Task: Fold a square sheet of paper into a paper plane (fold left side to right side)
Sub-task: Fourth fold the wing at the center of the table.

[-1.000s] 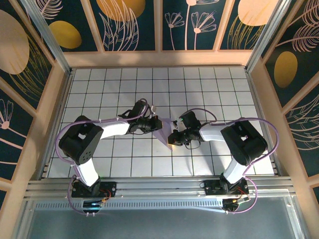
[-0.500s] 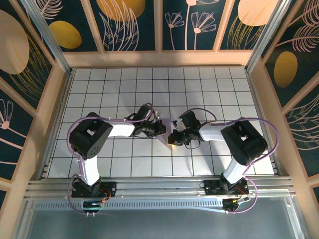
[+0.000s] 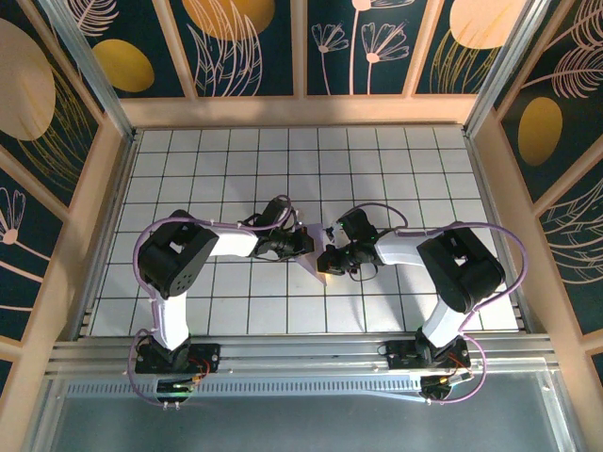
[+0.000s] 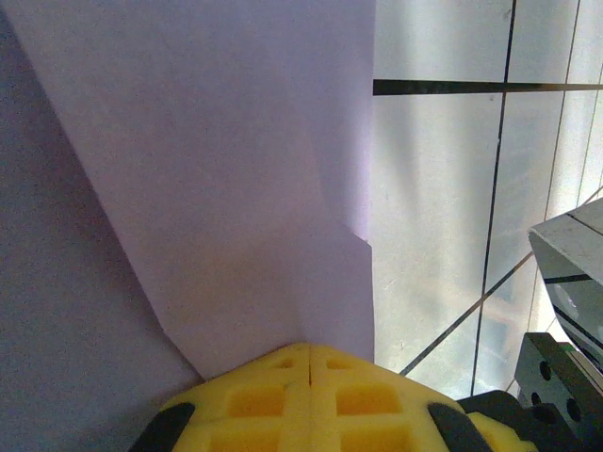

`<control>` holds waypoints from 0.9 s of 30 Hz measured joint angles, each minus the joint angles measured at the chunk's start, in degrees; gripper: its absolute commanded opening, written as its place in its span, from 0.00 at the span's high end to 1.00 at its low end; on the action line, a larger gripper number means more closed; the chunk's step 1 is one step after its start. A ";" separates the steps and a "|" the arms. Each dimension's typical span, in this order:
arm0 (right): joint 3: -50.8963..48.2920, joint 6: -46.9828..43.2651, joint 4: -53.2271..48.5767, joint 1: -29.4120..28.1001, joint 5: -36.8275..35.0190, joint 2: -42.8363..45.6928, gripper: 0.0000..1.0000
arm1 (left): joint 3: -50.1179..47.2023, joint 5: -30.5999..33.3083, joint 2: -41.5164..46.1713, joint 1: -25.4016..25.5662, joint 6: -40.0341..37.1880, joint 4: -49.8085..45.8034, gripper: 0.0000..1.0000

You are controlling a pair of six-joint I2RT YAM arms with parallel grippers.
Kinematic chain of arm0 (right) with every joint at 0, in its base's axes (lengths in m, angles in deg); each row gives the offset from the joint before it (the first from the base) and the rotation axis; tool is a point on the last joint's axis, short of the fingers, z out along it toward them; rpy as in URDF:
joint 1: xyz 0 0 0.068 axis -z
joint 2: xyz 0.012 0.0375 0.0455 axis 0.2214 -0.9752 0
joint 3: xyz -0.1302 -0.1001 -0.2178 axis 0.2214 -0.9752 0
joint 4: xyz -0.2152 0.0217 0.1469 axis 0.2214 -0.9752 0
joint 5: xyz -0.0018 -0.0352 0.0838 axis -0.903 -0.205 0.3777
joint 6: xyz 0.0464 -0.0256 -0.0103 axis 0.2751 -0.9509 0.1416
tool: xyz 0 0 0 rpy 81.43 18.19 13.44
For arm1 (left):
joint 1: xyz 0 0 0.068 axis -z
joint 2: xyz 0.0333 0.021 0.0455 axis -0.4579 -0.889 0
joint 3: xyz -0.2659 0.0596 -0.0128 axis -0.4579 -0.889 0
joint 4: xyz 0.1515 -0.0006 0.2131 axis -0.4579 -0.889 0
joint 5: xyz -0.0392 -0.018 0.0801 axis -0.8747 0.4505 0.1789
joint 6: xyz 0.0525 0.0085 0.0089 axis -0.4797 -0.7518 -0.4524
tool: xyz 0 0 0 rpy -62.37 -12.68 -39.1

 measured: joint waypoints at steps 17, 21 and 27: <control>1.49 -0.50 -1.66 -0.33 -0.09 -0.94 1.00 | 0.74 -1.75 -0.76 -6.05 -2.27 -0.55 1.00; 1.62 -0.50 -1.55 -0.33 -0.07 -1.11 1.00 | 2.43 -2.25 -1.68 -8.35 -3.58 -1.68 1.00; 1.68 -0.50 -1.46 -0.37 -0.09 -1.18 1.00 | 6.99 -1.68 -4.17 -11.43 -5.81 -4.11 1.00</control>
